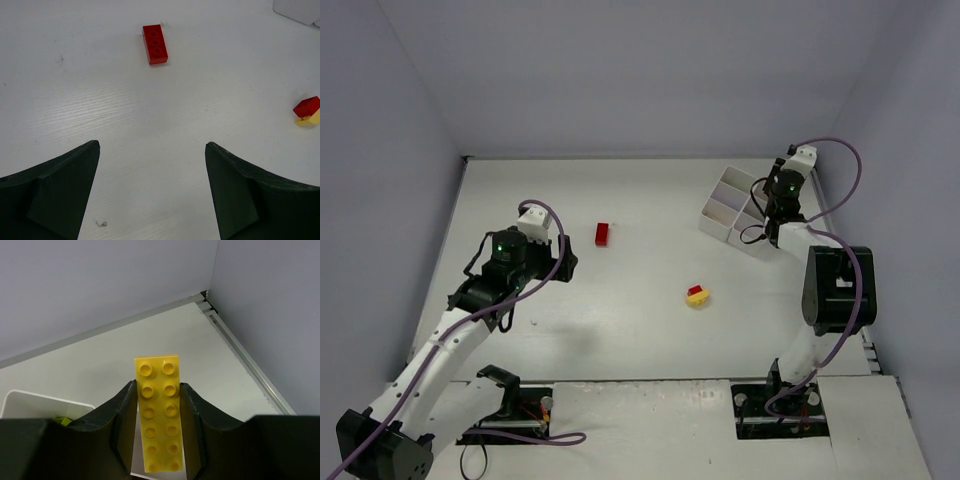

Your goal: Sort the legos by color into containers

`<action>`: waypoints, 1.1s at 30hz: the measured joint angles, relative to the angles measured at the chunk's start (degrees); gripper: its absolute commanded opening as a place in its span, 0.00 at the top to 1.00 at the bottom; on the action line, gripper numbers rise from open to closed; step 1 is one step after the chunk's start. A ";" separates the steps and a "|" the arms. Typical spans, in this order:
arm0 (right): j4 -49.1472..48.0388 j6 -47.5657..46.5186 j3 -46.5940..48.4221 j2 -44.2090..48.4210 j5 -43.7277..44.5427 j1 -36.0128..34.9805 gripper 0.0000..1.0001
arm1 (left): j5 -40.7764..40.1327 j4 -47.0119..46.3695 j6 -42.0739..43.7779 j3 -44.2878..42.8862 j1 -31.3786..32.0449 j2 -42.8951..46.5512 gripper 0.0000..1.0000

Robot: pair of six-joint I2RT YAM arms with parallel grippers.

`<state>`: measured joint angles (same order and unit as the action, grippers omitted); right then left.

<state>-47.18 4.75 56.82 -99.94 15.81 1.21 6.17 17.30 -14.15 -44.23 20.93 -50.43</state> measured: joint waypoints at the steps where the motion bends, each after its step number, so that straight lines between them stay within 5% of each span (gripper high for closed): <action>1: -0.17 0.00 0.02 -0.20 0.09 0.00 0.79 | 0.02 0.00 0.00 0.00 0.00 0.00 0.20; 3: -0.17 0.00 0.04 -0.48 0.26 0.00 0.66 | 0.02 0.00 0.00 0.00 0.00 0.00 0.20; 8: -0.20 0.20 0.09 -0.59 0.26 0.00 0.55 | 0.02 0.00 0.00 0.00 0.00 0.00 0.20; 23: 2.86 -0.02 -0.98 4.13 -5.46 -0.83 0.54 | 0.26 -0.02 -0.02 0.00 0.00 0.04 0.20; 33: 13.70 1.11 2.60 9.05 -20.68 -17.46 0.38 | -0.15 -0.02 -0.26 0.00 -0.24 0.07 0.20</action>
<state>-33.47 5.87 59.42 -90.89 -4.86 -16.25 6.02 17.28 -14.41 -44.23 20.69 -50.37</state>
